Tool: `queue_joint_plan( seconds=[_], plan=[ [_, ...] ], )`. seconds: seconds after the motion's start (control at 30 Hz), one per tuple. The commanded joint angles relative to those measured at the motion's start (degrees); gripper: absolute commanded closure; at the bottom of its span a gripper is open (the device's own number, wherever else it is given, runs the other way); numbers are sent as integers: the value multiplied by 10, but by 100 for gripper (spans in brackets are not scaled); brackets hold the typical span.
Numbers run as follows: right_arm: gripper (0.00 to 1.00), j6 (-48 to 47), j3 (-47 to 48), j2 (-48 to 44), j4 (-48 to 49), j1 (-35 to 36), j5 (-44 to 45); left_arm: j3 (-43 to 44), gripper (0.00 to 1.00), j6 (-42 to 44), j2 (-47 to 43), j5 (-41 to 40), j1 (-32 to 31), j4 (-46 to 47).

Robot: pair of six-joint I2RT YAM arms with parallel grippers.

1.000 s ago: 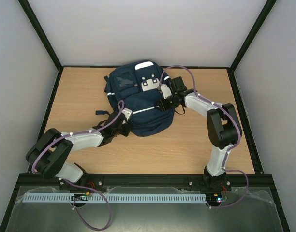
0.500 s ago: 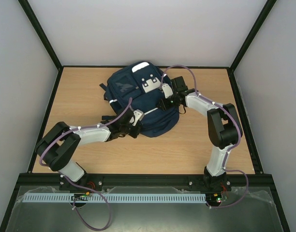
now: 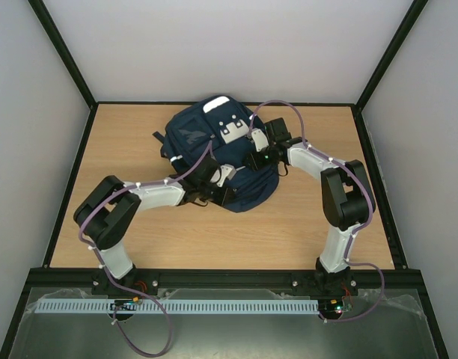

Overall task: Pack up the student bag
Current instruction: Zip the student bag at the center of the board.

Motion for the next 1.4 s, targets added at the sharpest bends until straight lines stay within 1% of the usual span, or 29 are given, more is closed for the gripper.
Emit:
queue_joint_plan(
  seconds=[0.0, 0.17, 0.33, 0.43, 0.53, 0.67, 0.73, 0.8, 0.97, 1.07, 1.17, 1.2, 1.27, 1.3, 1.33, 1.37],
  plan=[
    [57, 7, -7, 7, -46, 11, -42, 62, 98, -46, 44, 49, -10, 35],
    [57, 8, -7, 9, -47, 11, -41, 95, 98, -75, 80, 53, -19, 55],
    [57, 8, -6, 11, -47, 11, -40, 107, 96, -87, 76, 48, -31, 81],
    [57, 8, -6, 12, -48, 11, -39, 94, 97, -87, 49, 24, -37, 102],
    [57, 8, -7, 11, -49, 11, -38, 59, 98, -92, 3, -10, -38, 129],
    [57, 9, -6, 6, -50, 11, -37, 10, 98, -88, -63, -39, -38, 126],
    [57, 11, -7, 1, -51, 11, -40, -3, 97, -91, -79, -37, -38, 126],
    [57, 15, -6, -3, -51, 11, -45, 4, 98, -100, -71, -17, -36, 125],
    [57, 17, -6, -4, -53, 11, -49, 47, 97, -154, -2, 33, -39, 146],
    [57, 16, -7, -7, -54, 11, -41, 64, 98, -160, 19, 30, -46, 149],
    [57, 20, -8, -24, -52, 5, -32, 61, 98, -140, 0, 15, -49, 138],
    [57, 23, -9, -34, -53, 1, -32, 60, 97, -127, -11, 5, -49, 123],
    [56, 26, -11, -57, -55, -8, -35, 60, 90, -97, -38, -24, -49, 85],
    [55, 27, -14, -71, -54, -16, -35, 59, 84, -82, -58, -45, -49, 56],
    [53, 29, -17, -92, -53, -22, -35, 56, 75, -67, -74, -65, -49, 35],
    [51, 32, -19, -107, -54, -28, -36, 51, 69, -53, -88, -84, -49, 19]
  ],
)
